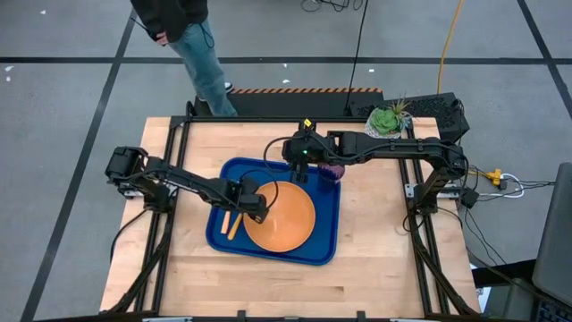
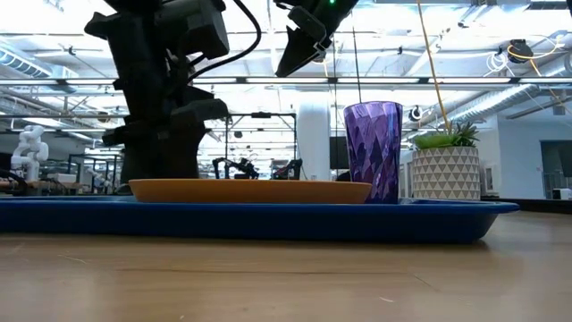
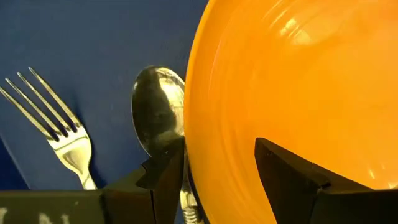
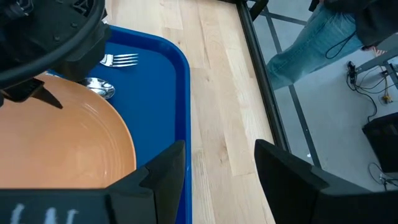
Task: Pick and place plate/cup/fork/spoon on tray
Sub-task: Adjust the orange plate on the blue serving tray, then adjust the blue serving tray
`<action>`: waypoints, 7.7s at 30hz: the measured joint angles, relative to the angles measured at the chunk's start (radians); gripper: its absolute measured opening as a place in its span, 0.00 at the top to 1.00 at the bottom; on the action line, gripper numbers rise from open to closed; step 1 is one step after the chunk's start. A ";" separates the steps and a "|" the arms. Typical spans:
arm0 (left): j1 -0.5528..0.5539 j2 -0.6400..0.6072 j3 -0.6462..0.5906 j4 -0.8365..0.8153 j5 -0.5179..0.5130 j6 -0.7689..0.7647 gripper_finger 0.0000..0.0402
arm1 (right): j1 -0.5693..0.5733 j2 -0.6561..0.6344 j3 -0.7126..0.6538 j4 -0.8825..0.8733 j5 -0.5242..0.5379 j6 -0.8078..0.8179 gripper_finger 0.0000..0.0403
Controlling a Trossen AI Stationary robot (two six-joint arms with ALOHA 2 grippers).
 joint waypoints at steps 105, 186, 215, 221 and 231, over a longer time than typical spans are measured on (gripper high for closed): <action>0.101 -0.047 0.000 0.176 -0.546 0.555 0.50 | -0.016 0.000 -0.003 0.054 0.002 0.051 0.54; 0.474 -0.768 -0.480 1.071 -0.077 1.398 0.50 | 0.480 0.031 -0.232 -0.071 -0.266 0.770 0.54; 0.499 -0.767 -0.480 1.100 -0.076 1.345 0.50 | 0.668 0.233 -0.232 -0.114 -0.180 1.002 0.54; 0.499 -0.767 -0.480 1.101 -0.076 1.356 0.50 | 0.668 0.233 -0.232 -0.204 -0.152 1.043 0.54; 0.499 -0.767 -0.480 1.102 -0.076 1.355 0.50 | 0.668 0.233 -0.233 -0.245 -0.119 1.051 0.54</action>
